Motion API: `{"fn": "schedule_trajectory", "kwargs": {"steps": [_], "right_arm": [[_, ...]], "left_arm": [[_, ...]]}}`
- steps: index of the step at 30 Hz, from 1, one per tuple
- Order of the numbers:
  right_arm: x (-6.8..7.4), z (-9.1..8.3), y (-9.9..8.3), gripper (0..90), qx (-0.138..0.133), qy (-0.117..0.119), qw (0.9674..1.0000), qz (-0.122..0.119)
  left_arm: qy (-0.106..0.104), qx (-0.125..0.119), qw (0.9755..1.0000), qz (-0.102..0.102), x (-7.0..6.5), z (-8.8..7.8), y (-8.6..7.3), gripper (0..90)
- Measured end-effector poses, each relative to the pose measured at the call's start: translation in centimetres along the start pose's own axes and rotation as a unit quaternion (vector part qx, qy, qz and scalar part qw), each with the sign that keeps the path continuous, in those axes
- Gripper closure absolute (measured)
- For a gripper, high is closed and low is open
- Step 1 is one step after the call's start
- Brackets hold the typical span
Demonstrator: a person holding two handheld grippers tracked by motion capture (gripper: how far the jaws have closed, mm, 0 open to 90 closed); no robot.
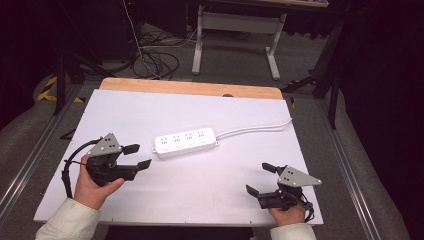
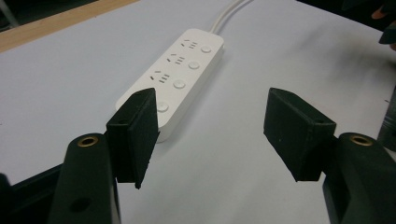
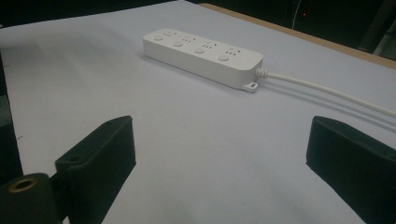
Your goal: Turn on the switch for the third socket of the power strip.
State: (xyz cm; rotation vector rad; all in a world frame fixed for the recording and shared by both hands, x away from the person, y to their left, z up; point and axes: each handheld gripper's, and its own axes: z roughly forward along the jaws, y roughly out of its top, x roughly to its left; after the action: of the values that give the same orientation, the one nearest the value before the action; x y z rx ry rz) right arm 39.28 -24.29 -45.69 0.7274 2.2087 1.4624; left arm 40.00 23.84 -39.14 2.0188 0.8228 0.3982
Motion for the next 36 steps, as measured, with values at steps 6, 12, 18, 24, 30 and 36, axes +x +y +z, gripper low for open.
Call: {"fn": "schedule_trajectory", "kwargs": {"steps": [6,12,18,24,30,36], "right_arm": [[0.0,0.0,0.0,8.3,0.000,0.002,1.0000,0.000],[0.0,0.0,0.0,8.3,-0.002,0.006,1.0000,-0.001],[0.0,-0.1,0.0,8.3,-0.002,0.007,1.0000,0.000],[0.0,0.0,0.0,8.3,-0.002,0.010,0.9999,0.000],[0.0,-0.1,0.0,8.3,-0.004,0.011,0.9999,-0.002],[-0.1,-0.1,0.0,8.3,-0.006,0.014,0.9999,0.000]], "left_arm": [[-0.007,0.006,1.0000,0.000,0.2,0.7,0.9,35.6],[-0.013,0.011,0.9999,-0.002,0.5,1.7,1.4,39.2],[0.005,0.023,0.9994,0.027,0.0,2.6,1.8,42.1],[0.019,0.021,0.9995,0.015,0.1,3.2,1.9,51.5],[0.011,0.014,0.9998,0.004,0.3,3.9,2.1,71.2],[0.014,0.026,0.9996,-0.001,0.2,5.4,2.2,85.9]]}}
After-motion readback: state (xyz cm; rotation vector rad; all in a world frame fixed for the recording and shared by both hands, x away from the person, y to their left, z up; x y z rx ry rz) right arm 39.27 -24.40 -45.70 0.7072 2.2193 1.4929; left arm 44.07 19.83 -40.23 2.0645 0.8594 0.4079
